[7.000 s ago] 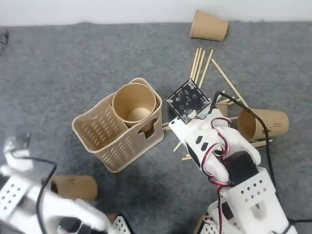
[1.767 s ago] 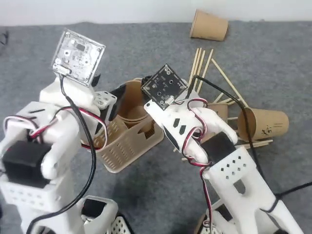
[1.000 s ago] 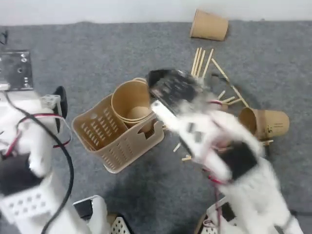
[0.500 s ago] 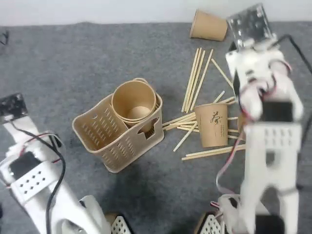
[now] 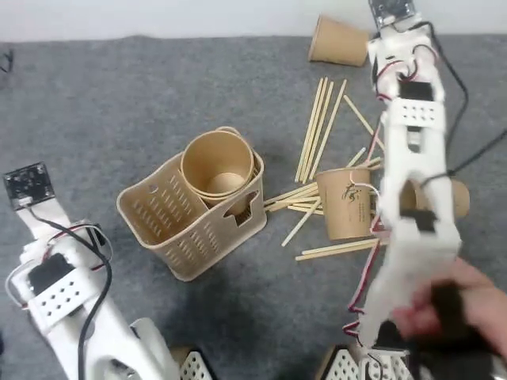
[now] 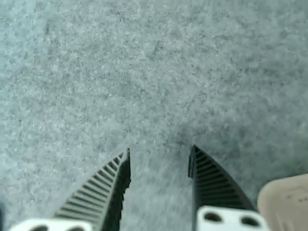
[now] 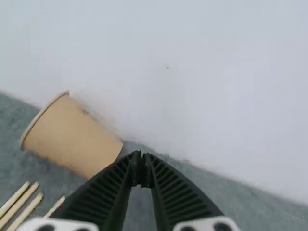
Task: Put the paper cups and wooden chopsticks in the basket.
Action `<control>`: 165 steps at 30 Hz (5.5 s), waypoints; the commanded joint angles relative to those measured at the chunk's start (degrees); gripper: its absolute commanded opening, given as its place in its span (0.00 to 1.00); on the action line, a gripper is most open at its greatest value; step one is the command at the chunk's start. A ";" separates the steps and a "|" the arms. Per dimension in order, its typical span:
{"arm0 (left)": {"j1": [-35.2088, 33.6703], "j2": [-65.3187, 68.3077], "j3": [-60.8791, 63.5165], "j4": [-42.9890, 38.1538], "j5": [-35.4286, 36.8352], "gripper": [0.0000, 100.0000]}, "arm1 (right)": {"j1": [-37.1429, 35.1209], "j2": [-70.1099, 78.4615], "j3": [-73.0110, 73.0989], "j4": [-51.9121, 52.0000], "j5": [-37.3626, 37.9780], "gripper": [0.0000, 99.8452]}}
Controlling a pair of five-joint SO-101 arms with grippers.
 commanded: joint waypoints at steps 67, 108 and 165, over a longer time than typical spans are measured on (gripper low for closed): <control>9.49 -0.79 -3.21 4.13 2.90 0.19 | 0.92 2.51 -60.75 82.51 -5.45 0.01; 7.30 -0.79 4.35 -5.63 0.35 0.19 | -10.95 -34.51 29.19 74.07 50.55 0.25; 6.07 -0.44 4.70 -6.86 0.44 0.19 | -45.49 -74.15 25.76 63.43 19.69 0.01</control>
